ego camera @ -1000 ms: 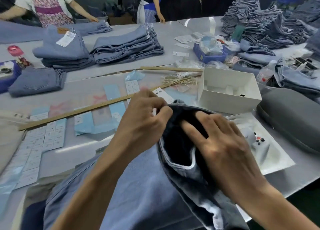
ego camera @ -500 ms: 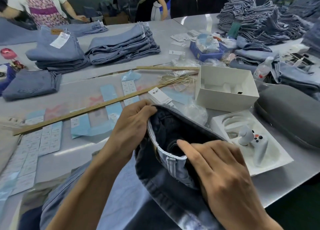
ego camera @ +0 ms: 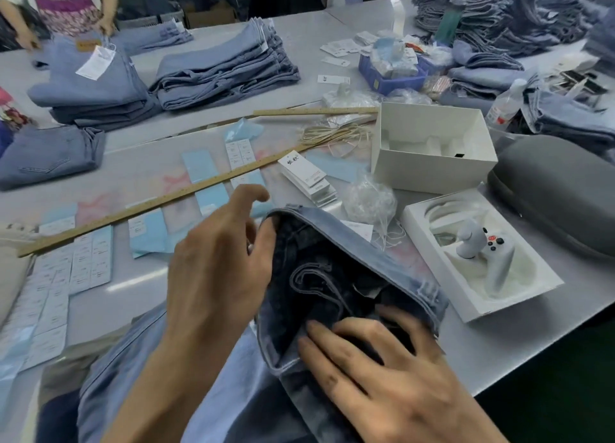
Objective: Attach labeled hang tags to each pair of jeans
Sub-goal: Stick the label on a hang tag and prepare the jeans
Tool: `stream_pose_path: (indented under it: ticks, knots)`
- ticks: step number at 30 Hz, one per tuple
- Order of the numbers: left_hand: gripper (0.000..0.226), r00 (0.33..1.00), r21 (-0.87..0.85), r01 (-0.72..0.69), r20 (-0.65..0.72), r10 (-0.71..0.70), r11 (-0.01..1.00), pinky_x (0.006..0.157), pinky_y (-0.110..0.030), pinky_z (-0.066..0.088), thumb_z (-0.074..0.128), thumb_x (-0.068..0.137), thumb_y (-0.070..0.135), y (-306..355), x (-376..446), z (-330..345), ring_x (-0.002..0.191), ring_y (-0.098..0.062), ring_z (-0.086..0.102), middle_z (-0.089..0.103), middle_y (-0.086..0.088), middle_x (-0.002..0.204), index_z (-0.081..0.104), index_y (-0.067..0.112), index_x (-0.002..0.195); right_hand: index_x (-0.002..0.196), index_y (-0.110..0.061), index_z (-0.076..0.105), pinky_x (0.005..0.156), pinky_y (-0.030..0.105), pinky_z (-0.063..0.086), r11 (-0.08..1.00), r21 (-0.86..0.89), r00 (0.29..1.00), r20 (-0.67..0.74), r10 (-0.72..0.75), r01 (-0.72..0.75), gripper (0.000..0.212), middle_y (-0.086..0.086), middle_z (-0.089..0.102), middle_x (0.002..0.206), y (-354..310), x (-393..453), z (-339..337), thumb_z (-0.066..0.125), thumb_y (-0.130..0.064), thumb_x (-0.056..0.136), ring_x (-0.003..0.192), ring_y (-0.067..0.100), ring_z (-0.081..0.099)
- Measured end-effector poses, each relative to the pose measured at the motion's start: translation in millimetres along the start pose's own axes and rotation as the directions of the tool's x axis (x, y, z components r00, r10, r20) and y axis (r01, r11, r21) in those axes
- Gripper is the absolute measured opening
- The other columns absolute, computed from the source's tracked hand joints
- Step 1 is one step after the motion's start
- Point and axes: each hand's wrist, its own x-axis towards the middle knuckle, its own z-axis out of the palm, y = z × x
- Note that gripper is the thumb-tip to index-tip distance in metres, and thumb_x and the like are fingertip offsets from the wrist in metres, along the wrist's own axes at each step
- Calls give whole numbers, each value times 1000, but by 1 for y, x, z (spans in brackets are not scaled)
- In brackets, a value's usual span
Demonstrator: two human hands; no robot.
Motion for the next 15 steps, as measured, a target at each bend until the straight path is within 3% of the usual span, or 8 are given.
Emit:
stream_pose_path:
  ticks: [2, 4, 6, 8, 10, 12, 14, 15]
  knots:
    - [20, 998, -22, 47, 44, -46, 999, 51, -40, 53, 56, 97, 41, 4, -11, -5, 54, -15, 60, 58, 11, 59, 57, 32, 115, 114, -32, 75, 91, 44, 54, 999, 37, 1000, 1, 29, -29, 35, -13, 71, 118, -2, 0, 2, 42, -30, 104, 97, 12, 70]
    - [25, 986, -100, 134, 113, -122, 986, 53, -36, 51, 53, 95, 54, 8, -18, -6, 56, -8, 61, 60, 13, 60, 57, 37, 112, 111, -31, 76, 89, 44, 54, 996, 77, 999, 1, 41, -40, 34, -11, 71, 116, -2, 1, 3, 43, -33, 105, 98, 15, 70]
    - [32, 961, -185, 234, 195, -198, 954, 60, -32, 51, 50, 88, 64, 10, -21, -4, 68, -2, 64, 65, 18, 72, 54, 43, 112, 114, -28, 75, 86, 42, 55, 997, 72, 1000, 15, 3, -4, 25, -7, 71, 118, 0, -1, 4, 54, -30, 101, 99, 20, 69]
    - [38, 949, -205, 259, 237, -209, 944, 73, -27, 52, 55, 87, 59, 15, -27, -1, 92, -2, 66, 68, 20, 99, 47, 45, 121, 117, -25, 74, 85, 40, 56, 997, 75, 999, 39, -19, 16, 24, -6, 70, 121, 2, -3, 4, 57, -26, 100, 102, 21, 69]
    - [57, 985, -66, 15, 174, -3, 998, 95, -34, 49, 66, 89, 36, 26, -27, -3, 124, -17, 56, 56, 6, 138, 41, 35, 141, 121, -24, 73, 85, 39, 56, 995, 95, 997, 73, -16, 9, 27, -5, 69, 124, 3, -4, 3, 53, -25, 102, 106, 22, 68]
    - [71, 908, 30, -379, 205, 366, 925, 110, -48, 40, 75, 84, 21, 33, -16, -1, 139, -27, 44, 44, -7, 154, 43, 31, 146, 126, -22, 70, 89, 39, 57, 992, 128, 993, 120, -14, -2, 31, -3, 67, 128, 1, -4, 3, 48, -27, 105, 113, 23, 65]
    - [56, 767, 5, -566, 371, 524, 825, 109, -48, 40, 75, 83, 25, 45, 4, 2, 130, -22, 54, 60, 0, 140, 56, 35, 135, 124, -19, 70, 88, 39, 57, 989, 149, 992, 130, -4, -16, 33, -1, 67, 128, -1, -5, 3, 44, -24, 105, 116, 24, 64]
    - [38, 723, 31, -593, 461, 515, 805, 102, -43, 44, 70, 86, 27, 52, 14, 7, 115, -20, 63, 69, 6, 118, 63, 36, 122, 122, -18, 72, 85, 38, 58, 988, 151, 992, 127, 3, -22, 33, -1, 68, 127, -1, -5, 2, 44, -22, 104, 113, 25, 65]
